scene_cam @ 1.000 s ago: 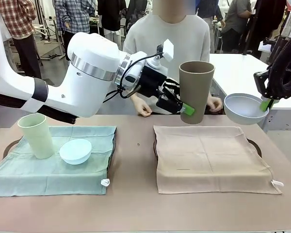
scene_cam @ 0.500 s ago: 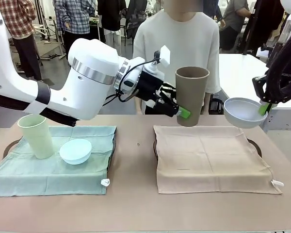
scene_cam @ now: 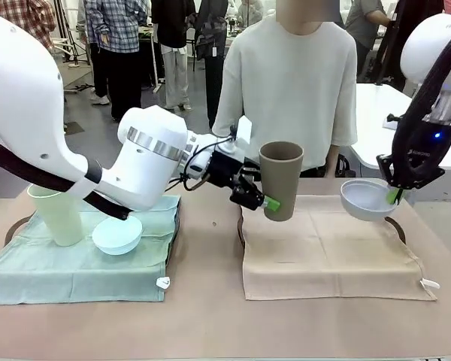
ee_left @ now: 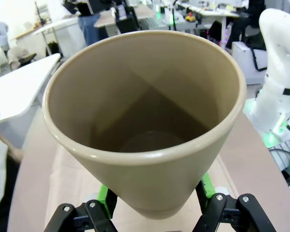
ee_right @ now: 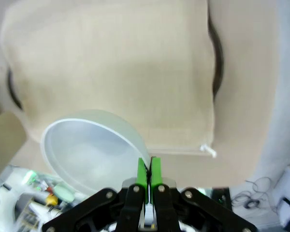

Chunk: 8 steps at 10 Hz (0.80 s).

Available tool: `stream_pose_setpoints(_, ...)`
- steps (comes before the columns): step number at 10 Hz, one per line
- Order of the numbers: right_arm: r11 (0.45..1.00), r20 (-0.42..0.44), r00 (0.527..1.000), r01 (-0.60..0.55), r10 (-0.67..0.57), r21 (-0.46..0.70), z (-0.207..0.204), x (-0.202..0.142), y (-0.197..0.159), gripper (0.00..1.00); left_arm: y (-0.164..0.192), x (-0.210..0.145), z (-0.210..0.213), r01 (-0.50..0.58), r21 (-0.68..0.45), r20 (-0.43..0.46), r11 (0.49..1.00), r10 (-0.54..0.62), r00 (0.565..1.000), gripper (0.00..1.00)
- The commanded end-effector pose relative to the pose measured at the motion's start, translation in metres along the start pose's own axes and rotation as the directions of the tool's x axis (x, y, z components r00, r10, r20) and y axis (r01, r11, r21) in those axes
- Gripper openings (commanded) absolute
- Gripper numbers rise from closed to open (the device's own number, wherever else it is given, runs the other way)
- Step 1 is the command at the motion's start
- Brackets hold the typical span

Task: Set up a tray with a mat and arrange the tableware.
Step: Place the Picnic Bowl and Reusable plastic cup back onto the Handle tray in front of the human's position.

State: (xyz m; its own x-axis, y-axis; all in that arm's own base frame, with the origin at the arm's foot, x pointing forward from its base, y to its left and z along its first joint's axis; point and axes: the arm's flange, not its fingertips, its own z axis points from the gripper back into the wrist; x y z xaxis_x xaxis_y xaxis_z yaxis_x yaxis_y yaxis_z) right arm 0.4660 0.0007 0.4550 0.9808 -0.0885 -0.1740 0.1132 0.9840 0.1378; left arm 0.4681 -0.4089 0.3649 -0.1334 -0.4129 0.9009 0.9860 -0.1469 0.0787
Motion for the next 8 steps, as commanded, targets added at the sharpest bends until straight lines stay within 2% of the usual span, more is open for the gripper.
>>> stream_pose_setpoints(1, 0.999, 0.011, 1.0, -0.028, 0.029, -0.044, -0.013, 0.016, -0.004, 0.04, 0.008, -0.013, -0.014, 0.019, -0.015, 0.056, 1.0, -0.018, 0.998, 0.81)
stream_pose_setpoints(2, 0.998, 0.015, 0.999, -0.044, 0.045, -0.042, -0.02, 0.021, -0.004, 0.04, 0.008, -0.017, -0.019, -0.007, -0.01, 0.044, 1.0, 0.008, 0.999, 0.81)
stream_pose_setpoints(3, 1.0, -0.002, 1.0, -0.003, 0.003, -0.011, -0.013, 0.011, -0.002, 0.04, 0.005, -0.011, -0.017, -0.044, -0.016, 0.046, 0.999, 0.045, 0.998, 0.81)
stream_pose_setpoints(4, 1.0, -0.002, 1.0, -0.003, 0.003, -0.011, -0.013, 0.011, -0.002, 0.04, 0.005, -0.021, -0.016, -0.012, -0.023, 0.006, 1.0, 0.012, 1.0, 0.81)
stream_pose_setpoints(7, 1.0, 0.001, 1.0, -0.013, 0.013, -0.018, -0.017, 0.015, -0.003, 0.04, 0.006, -0.023, -0.019, -0.021, -0.027, 0.007, 0.999, 0.021, 1.0, 0.81)
stream_pose_setpoints(8, 1.0, 0.007, 1.0, -0.014, 0.014, 0.015, -0.025, 0.025, -0.006, 0.04, 0.013, -0.025, -0.023, -0.027, -0.026, 0.043, 0.999, 0.028, 0.999, 0.81)
